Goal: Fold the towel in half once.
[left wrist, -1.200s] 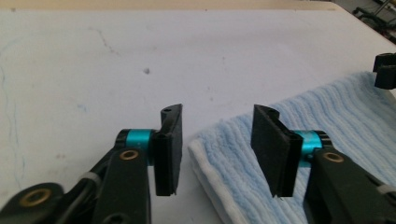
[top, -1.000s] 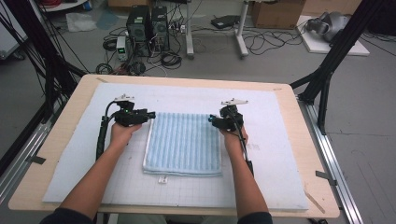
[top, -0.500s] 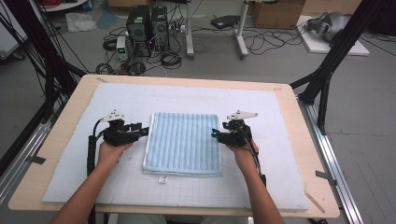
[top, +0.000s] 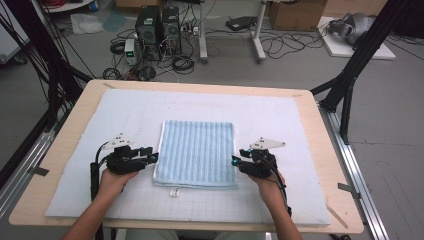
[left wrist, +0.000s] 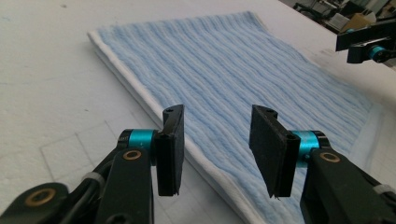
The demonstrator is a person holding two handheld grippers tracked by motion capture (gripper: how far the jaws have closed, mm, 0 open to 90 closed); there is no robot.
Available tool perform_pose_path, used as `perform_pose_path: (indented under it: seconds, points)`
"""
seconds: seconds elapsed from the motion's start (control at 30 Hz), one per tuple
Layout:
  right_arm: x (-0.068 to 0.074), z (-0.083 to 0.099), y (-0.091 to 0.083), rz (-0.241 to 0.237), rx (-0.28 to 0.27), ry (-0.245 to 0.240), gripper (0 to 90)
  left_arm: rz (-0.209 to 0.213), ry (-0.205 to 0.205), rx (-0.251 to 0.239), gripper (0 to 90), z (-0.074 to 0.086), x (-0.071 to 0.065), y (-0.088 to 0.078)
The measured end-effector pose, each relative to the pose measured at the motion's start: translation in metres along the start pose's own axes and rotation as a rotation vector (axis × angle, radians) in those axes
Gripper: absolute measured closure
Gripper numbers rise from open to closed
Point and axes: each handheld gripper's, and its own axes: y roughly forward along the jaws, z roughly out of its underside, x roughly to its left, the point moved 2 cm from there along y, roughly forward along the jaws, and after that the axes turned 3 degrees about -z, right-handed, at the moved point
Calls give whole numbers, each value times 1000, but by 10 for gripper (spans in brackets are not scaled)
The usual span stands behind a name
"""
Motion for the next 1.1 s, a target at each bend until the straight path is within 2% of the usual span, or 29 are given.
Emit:
perform_pose_path:
  seconds: [0.13,0.3,0.43,0.5,0.57,0.67,0.7,0.8,0.93,1.0,1.07,1.1]
  points:
    - [7,13,-1,-20,29,-6,636,16,9,22,590,5,-7,-2]
    - [15,22,-5,-46,56,-16,664,11,7,75,626,16,-13,-3]
    - [20,26,-7,-71,68,-7,687,23,29,119,637,20,-21,-1]
    - [22,27,-5,-81,81,-15,688,20,41,135,652,21,-24,0]
    - [24,28,-2,-84,111,-32,726,10,70,152,687,22,-28,0]
    - [26,29,1,-69,130,-65,856,-1,103,156,863,23,-31,1]
    - [26,29,0,-70,127,-74,882,-3,112,154,888,23,-32,0]
    - [28,28,-1,-70,127,-88,887,12,105,134,896,21,-32,-2]
    - [28,26,-5,-76,101,-79,889,28,99,96,897,16,-32,-9]
    - [26,24,-7,-76,83,-82,889,21,96,96,897,17,-32,-9]
    - [27,25,-8,-77,92,-72,882,3,96,105,896,19,-30,-9]
    - [27,25,-7,-79,94,-74,806,-10,93,104,890,19,-30,-9]
